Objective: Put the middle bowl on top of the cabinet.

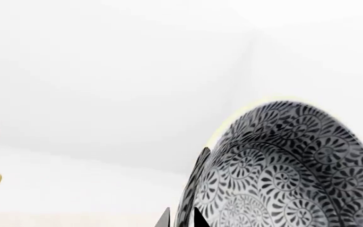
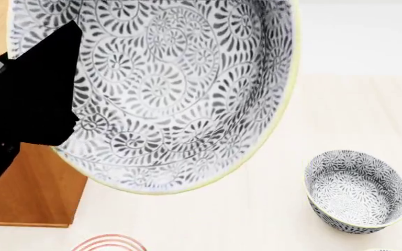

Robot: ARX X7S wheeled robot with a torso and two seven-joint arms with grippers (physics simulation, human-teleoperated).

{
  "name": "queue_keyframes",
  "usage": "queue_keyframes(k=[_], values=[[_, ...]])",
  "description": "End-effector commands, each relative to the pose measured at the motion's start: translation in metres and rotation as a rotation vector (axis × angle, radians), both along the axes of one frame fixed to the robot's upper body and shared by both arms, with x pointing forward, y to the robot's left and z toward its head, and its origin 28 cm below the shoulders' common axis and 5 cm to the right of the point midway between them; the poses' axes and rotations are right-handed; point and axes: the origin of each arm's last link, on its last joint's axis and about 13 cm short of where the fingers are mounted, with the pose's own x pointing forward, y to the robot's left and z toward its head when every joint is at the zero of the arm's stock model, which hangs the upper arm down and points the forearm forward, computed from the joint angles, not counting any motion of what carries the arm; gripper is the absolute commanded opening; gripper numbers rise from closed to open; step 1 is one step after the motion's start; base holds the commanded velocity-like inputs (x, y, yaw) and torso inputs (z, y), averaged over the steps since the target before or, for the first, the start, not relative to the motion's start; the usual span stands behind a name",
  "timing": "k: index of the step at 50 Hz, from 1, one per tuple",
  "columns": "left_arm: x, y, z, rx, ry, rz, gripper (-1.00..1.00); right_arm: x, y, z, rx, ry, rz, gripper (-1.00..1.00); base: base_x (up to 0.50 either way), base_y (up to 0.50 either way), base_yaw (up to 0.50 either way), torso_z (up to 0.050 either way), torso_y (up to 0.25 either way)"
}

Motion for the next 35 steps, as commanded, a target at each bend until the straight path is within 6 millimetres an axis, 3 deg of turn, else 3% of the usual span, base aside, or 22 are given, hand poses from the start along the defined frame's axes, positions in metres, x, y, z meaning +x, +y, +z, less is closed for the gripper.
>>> queue_keyframes(k=[1,9,21,27,35], values=[[-0.007,0.002,0.059,-0.044,0.086,0.017,-1.00,0.001,0.000,0.000,0.001,0.001,0.000,1.00,0.00,0.00,0.00,0.000,0.000],[0.011,-0.003,0.103,-0.092,0.188,0.056,-1.00,0.002,0.000,-0.001,0.001,0.003,0.002,1.00,0.00,0.00,0.00,0.000,0.000],[0.048,-0.002,0.143,-0.217,0.415,0.147,-1.00,0.002,-0.001,-0.001,0.001,0.003,0.001,1.00,0.00,0.00,0.00,0.000,0.000],[0.074,-0.006,0.147,-0.117,0.494,0.321,-1.00,0.001,-0.002,-0.001,0.000,0.001,0.002,1.00,0.00,0.00,0.00,0.000,0.000],[0.112,0.006,0.143,-0.157,0.644,0.430,-1.00,0.002,-0.001,-0.001,0.000,0.002,0.004,1.00,0.00,0.00,0.00,0.000,0.000]])
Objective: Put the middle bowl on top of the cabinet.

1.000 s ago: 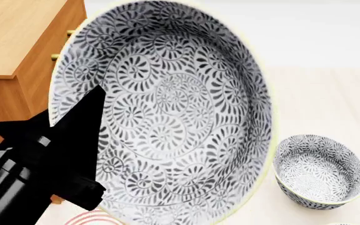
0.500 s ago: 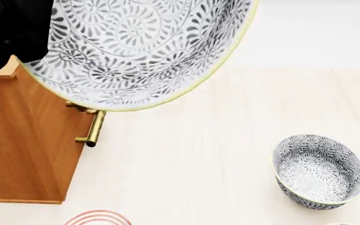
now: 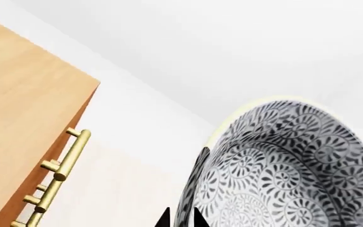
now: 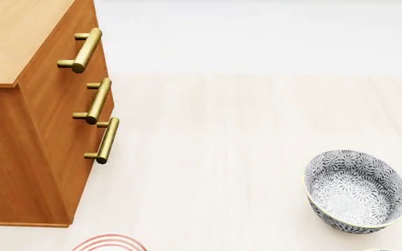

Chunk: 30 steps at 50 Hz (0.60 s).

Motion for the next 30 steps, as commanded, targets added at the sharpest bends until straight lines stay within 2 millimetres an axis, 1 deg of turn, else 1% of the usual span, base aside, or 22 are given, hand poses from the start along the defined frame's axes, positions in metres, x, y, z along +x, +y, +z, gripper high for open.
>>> queue_keyframes(k=[1,7,8,14,19,25,28,30], values=[[0.044,0.012,0.007,-0.010,0.212,0.156,-1.00,0.001,0.001,0.000,-0.001,0.001,0.001,1.00,0.00,0.00,0.00,0.000,0.000],[0.071,0.028,-0.004,-0.032,0.262,0.249,-1.00,0.000,0.001,0.001,-0.002,-0.002,0.000,1.00,0.00,0.00,0.00,0.000,0.000],[0.072,0.028,-0.004,-0.010,0.262,0.258,-1.00,-0.001,0.001,0.001,-0.003,-0.002,0.000,1.00,0.00,0.00,0.00,0.000,0.000],[0.084,0.042,-0.012,-0.040,0.296,0.299,-1.00,-0.002,0.001,0.002,-0.008,-0.004,-0.001,1.00,0.00,0.00,0.00,0.000,0.000],[0.089,0.047,-0.016,-0.056,0.312,0.336,-1.00,-0.004,0.001,0.002,-0.011,-0.002,0.002,1.00,0.00,0.00,0.00,0.000,0.000],[0.101,0.061,-0.023,-0.089,0.357,0.400,-1.00,-0.004,0.000,0.001,-0.008,-0.004,-0.002,1.00,0.00,0.00,0.00,0.000,0.003],[0.109,0.070,-0.028,-0.124,0.372,0.466,-1.00,-0.004,0.000,0.001,-0.010,-0.004,-0.001,1.00,0.00,0.00,0.00,0.000,0.000],[0.109,0.075,-0.028,-0.152,0.369,0.517,-1.00,-0.003,0.000,0.001,-0.012,-0.003,-0.001,1.00,0.00,0.00,0.00,0.000,0.000]])
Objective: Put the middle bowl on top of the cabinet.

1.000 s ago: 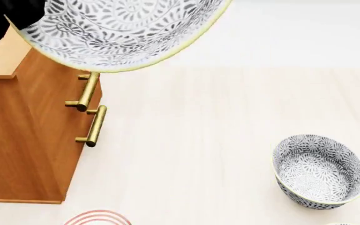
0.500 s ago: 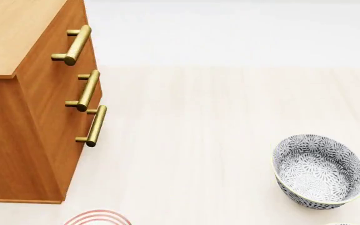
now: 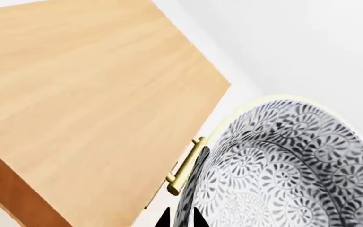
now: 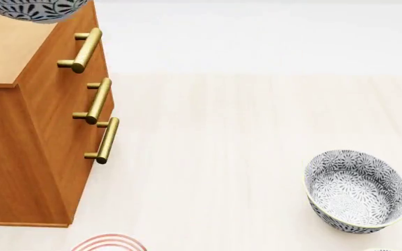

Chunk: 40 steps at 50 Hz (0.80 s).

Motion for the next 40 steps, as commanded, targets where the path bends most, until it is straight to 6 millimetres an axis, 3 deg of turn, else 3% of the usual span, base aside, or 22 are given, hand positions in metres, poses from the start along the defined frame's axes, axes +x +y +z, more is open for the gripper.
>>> queue_keyframes(k=[1,19,40], values=[[0.019,0.030,-0.010,-0.077,0.043,0.201,-1.00,0.000,0.000,-0.001,-0.003,0.003,0.000,1.00,0.00,0.00,0.00,0.000,0.000],[0.023,0.055,-0.013,-0.120,0.045,0.332,-1.00,0.002,-0.001,-0.001,-0.010,0.008,0.001,1.00,0.00,0.00,0.00,0.000,0.000],[0.041,0.074,-0.042,-0.037,0.070,0.428,-1.00,0.004,0.001,-0.001,-0.018,0.010,-0.002,1.00,0.00,0.00,0.00,0.000,0.000]])
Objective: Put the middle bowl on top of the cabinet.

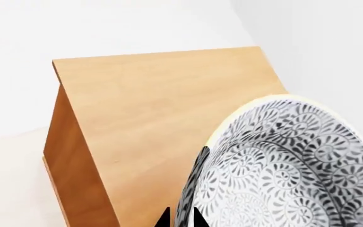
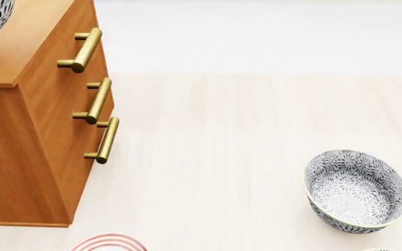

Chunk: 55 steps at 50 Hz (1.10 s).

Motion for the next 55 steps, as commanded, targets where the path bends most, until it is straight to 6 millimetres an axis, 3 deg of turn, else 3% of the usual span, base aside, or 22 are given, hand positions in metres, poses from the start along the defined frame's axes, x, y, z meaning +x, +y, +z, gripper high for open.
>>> queue_keyframes(k=[1,33,34,47,55], values=[[0.008,0.012,-0.011,0.033,0.003,0.054,-1.00,0.001,0.001,0.000,-0.006,0.003,0.001,1.00,0.00,0.00,0.00,0.000,0.000],[0.013,0.011,-0.025,0.154,0.017,0.096,-1.00,0.000,0.001,0.000,-0.010,0.002,-0.001,1.00,0.00,0.00,0.00,0.000,0.001],[0.013,0.011,-0.025,0.158,0.018,0.094,1.00,0.000,0.001,0.000,-0.009,0.001,-0.001,1.00,0.00,0.00,0.00,0.000,0.000],[0.012,0.009,-0.024,0.173,0.023,0.081,1.00,0.000,0.001,0.000,-0.012,0.001,0.002,1.00,0.00,0.00,0.00,0.000,0.000],[0.002,0.008,-0.012,0.226,-0.023,0.095,1.00,0.001,0.001,0.000,-0.013,0.005,0.005,1.00,0.00,0.00,0.00,0.000,0.000]])
